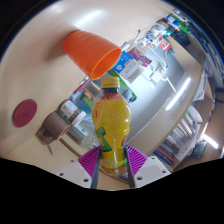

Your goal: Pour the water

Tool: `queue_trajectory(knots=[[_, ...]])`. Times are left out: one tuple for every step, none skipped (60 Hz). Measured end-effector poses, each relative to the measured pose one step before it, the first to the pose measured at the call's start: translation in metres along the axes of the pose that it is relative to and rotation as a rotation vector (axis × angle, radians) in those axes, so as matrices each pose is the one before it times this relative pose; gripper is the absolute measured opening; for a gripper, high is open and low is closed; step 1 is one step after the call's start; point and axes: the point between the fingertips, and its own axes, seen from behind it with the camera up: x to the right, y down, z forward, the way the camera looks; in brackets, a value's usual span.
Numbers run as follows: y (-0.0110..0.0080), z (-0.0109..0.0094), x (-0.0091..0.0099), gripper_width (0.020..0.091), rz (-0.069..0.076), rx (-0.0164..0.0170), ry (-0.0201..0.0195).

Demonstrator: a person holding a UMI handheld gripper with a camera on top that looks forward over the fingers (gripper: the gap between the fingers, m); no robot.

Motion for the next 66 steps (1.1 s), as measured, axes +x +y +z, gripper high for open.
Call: queue_trajectory(knots=[[-0.00033,0.00061,0.00085,0.0426,-0.0038,0.00183,-0.00041],[-0.00012,0.00017,0.00011,0.0426,-0.0032,0.00009,0.00096],[-0.00020,-0.00001,0.00001,0.0426,-0.0032,0.00080,0.00004],[-0.00061,-0.00012,-0.00044,0.0425,-0.0024,0.00175,-0.00041],[-0.00087,-0.00017,-0.00061,0.0425,-0.0017,0.00271,-0.00088],[-0.00065,-0.00005,-0.00039,0.0425,0.0004,0.00230,-0.00060],[-0.00015,-0.00008,-0.00033,0.0426,0.0016,0.00064,-0.00071],[0.00005,0.00014,-0.00030,0.0426,0.0037,-0.00019,-0.00166],[0.00024,0.00006,-0.00055,0.0426,0.0056,-0.00110,-0.00235],[-0.00039,0.00263,-0.00167,0.0426,0.0101,-0.00235,0.00089],[0.00045,0.00068,0.00026,0.0428,0.0121,0.00009,-0.00430],[0.00065,0.00028,-0.00015,0.0428,0.0179,-0.00213,-0.00242],[0.00082,-0.00003,-0.00015,0.0428,0.0238,-0.00046,-0.00332],[0.00148,-0.00034,0.00029,0.0427,0.0313,0.00231,-0.00247],[0.00116,0.00004,0.00078,0.0427,0.0395,0.00171,-0.00274],[0.00240,0.00013,0.00195,0.0427,0.0463,-0.00075,-0.00180],[0.00192,-0.00139,-0.00097,0.0427,0.0589,-0.00841,0.01290],[0.00393,0.00121,0.00324,0.0427,0.0602,-0.00769,0.00041],[0.00429,0.00042,0.00501,0.0427,0.0610,0.00225,-0.00873],[0.00476,0.00001,0.00343,0.0427,0.0767,-0.00946,0.00200],[0.00480,0.00019,0.00245,0.0427,0.0845,-0.01070,0.00015],[0.00495,0.00035,0.00040,0.0427,0.0906,-0.01198,-0.00337],[0.00499,-0.00040,0.00125,0.0426,0.0965,-0.01086,-0.00588],[0.00540,-0.00033,-0.00010,0.0426,0.0996,-0.00967,-0.00940],[0.00535,-0.00119,-0.00104,0.0428,0.1028,-0.00908,-0.01242],[0.00680,-0.00505,-0.00344,0.0428,0.1168,-0.00672,0.00481],[0.00548,-0.00059,-0.00410,0.0427,0.1074,-0.00819,-0.01720],[0.00407,0.00028,0.00512,0.0427,0.0981,-0.00839,-0.03735],[0.00592,-0.00109,-0.00377,0.0426,0.1098,-0.00611,-0.02028],[0.00625,-0.00146,-0.00429,0.0426,0.1109,-0.00649,-0.02276],[0.00624,-0.00161,-0.00460,0.0426,0.1087,-0.00751,-0.02499],[0.00657,-0.00165,-0.00508,0.0426,0.1052,-0.00679,-0.02719],[0.00629,-0.00241,-0.00459,0.0425,0.0996,-0.00446,-0.02759],[0.00592,-0.00212,-0.00441,0.0426,0.0931,-0.00177,-0.02772],[0.00615,-0.00191,-0.00370,0.0426,0.0846,-0.00033,-0.02472],[0.01222,0.00253,-0.00937,0.0425,0.0857,0.01352,-0.00454],[-0.00270,0.00002,0.00767,0.0426,0.0489,-0.02261,-0.03397],[0.00675,-0.00050,0.00087,0.0425,0.0572,-0.00673,-0.01097],[0.00793,-0.00087,0.00209,0.0425,0.0518,-0.00997,-0.00752],[0.00791,-0.00089,0.00218,0.0426,0.0462,-0.01209,-0.00658],[0.00670,-0.00068,0.00213,0.0426,0.0412,-0.01158,-0.00783],[0.00566,-0.00017,0.00291,0.0426,0.0357,-0.01191,-0.00970],[0.00659,0.00126,0.00221,0.0426,0.0302,-0.01377,-0.00922],[0.01520,0.00143,-0.00193,0.0426,0.0386,-0.00003,0.00054],[0.00123,0.00677,0.00437,0.0426,0.0178,-0.01299,-0.00453],[0.00421,0.00132,0.00411,0.0426,0.0149,-0.01043,0.00177],[0.00400,0.00144,0.00382,0.0427,0.0102,-0.00695,0.00026],[0.00282,0.00171,0.00280,0.0426,0.0056,-0.00345,0.00024],[0.00198,0.00139,0.00195,0.0427,0.0010,-0.00154,-0.00074],[0.00254,0.00109,0.00195,0.0426,-0.0002,-0.00128,-0.00147],[0.00200,0.00108,0.00116,0.0426,0.0006,-0.00290,-0.00254],[0.00190,0.00069,0.00085,0.0426,0.0019,-0.00433,-0.00332],[0.01743,-0.00612,-0.00027,0.0426,0.0146,0.00869,0.00038],[-0.00787,0.00592,0.00057,0.0426,-0.0059,-0.01183,-0.00687],[-0.00001,0.00112,0.00057,0.0427,0.0020,-0.00351,-0.00329],[0.00939,-0.00092,-0.00054,0.0427,0.0076,0.00740,-0.00133],[0.00043,0.00051,0.00111,0.0426,-0.0011,-0.00392,-0.00377],[0.00030,0.00088,-0.00013,0.0427,-0.0018,-0.00115,-0.00259],[0.00116,-0.00017,0.00054,0.0428,-0.0045,-0.00163,-0.00189],[0.00083,0.00024,0.00012,0.0427,-0.0066,-0.00095,-0.00165],[0.00100,0.00041,-0.00027,0.0428,-0.0081,-0.00013,-0.00244],[0.00196,0.00019,-0.00061,0.0428,-0.0087,-0.00148,-0.00340],[0.00388,0.00081,-0.00263,0.0427,-0.0070,0.00300,0.00081],[0.00261,0.00078,-0.00018,0.0427,-0.0108,-0.00486,-0.00099],[0.00261,-0.00026,-0.00001,0.0427,-0.0130,-0.00648,-0.00013],[0.00247,0.00024,-0.00004,0.0427,-0.0138,-0.00572,0.00038]])
